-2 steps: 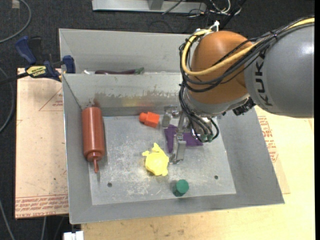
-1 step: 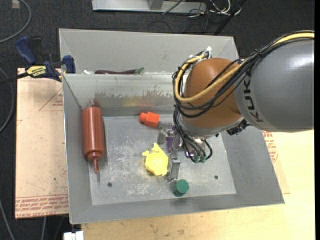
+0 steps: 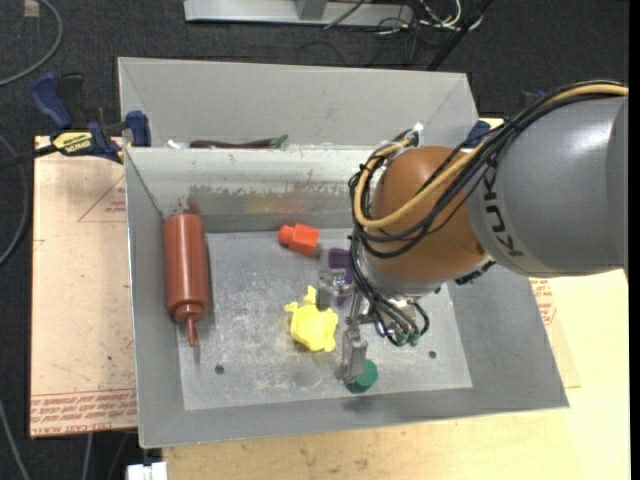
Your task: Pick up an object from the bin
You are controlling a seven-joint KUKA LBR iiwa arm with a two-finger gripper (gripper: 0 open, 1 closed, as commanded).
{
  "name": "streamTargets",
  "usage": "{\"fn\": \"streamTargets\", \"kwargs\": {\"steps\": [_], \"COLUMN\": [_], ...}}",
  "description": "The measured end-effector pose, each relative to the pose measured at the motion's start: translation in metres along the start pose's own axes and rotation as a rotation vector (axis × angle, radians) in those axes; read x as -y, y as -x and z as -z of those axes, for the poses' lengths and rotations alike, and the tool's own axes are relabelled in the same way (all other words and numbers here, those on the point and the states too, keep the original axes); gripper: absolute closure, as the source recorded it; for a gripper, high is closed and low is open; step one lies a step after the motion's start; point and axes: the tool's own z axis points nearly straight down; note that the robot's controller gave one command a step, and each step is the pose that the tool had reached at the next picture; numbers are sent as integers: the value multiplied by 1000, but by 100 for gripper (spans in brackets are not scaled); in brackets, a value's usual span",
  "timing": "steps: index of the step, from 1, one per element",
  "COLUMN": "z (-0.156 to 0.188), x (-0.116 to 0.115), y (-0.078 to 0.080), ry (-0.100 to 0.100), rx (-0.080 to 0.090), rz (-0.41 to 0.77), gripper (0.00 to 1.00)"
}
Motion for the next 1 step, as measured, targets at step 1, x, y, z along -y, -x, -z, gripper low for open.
{"fn": "streamTargets", "kwargs": {"steps": [1], "z": [-79], "x": [9], "y": [18], "ry": [3], "rx": [9], "rz": [-311], "gripper": [100]}}
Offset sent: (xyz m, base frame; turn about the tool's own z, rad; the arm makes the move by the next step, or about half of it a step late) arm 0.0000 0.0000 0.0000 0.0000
